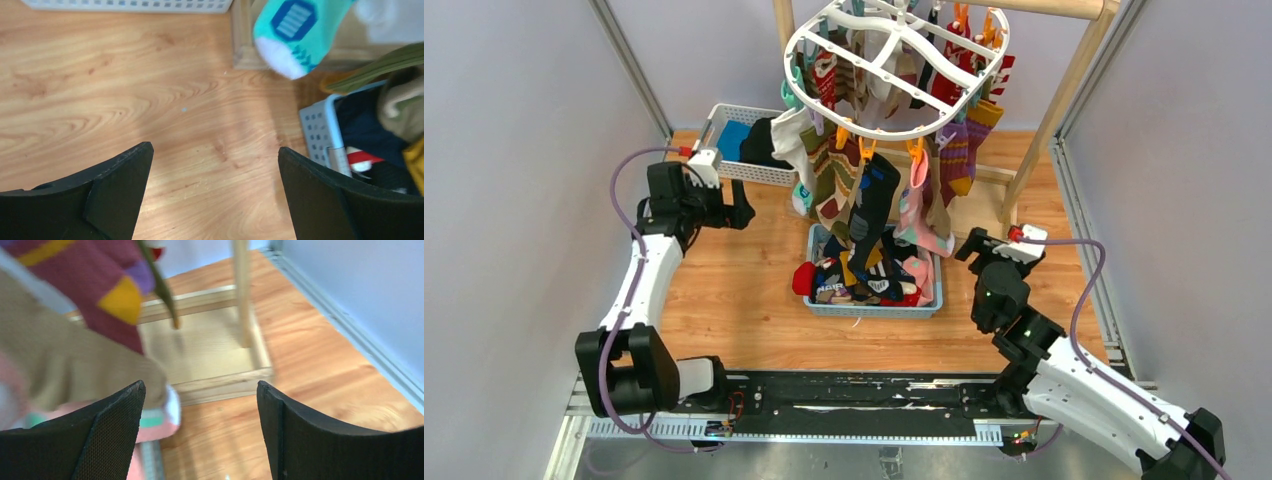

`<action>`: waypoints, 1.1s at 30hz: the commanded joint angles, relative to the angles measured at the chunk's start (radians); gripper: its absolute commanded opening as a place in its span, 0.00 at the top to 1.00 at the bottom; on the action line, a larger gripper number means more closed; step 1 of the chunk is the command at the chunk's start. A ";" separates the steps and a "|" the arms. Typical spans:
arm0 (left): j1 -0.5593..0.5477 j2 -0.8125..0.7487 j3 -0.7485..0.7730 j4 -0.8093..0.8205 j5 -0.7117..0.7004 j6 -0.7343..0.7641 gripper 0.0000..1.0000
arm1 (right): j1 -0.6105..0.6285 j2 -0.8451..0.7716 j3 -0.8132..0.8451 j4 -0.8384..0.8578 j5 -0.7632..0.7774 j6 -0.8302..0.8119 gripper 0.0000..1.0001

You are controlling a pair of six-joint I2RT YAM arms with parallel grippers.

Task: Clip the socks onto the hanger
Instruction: Reset both arms

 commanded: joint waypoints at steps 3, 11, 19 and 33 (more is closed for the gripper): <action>0.041 -0.001 -0.287 0.390 -0.094 0.001 0.00 | -0.111 0.044 -0.095 -0.058 0.257 0.113 0.19; 0.040 0.045 -0.579 0.926 -0.146 -0.075 0.00 | -0.321 0.239 -0.095 -0.137 0.227 0.327 0.19; 0.041 0.066 -0.708 1.211 -0.212 -0.113 0.00 | -0.479 0.378 -0.097 0.119 0.192 0.221 0.16; 0.038 0.080 -0.785 1.400 -0.175 -0.115 0.00 | -0.574 0.528 -0.245 0.626 -0.113 -0.200 0.14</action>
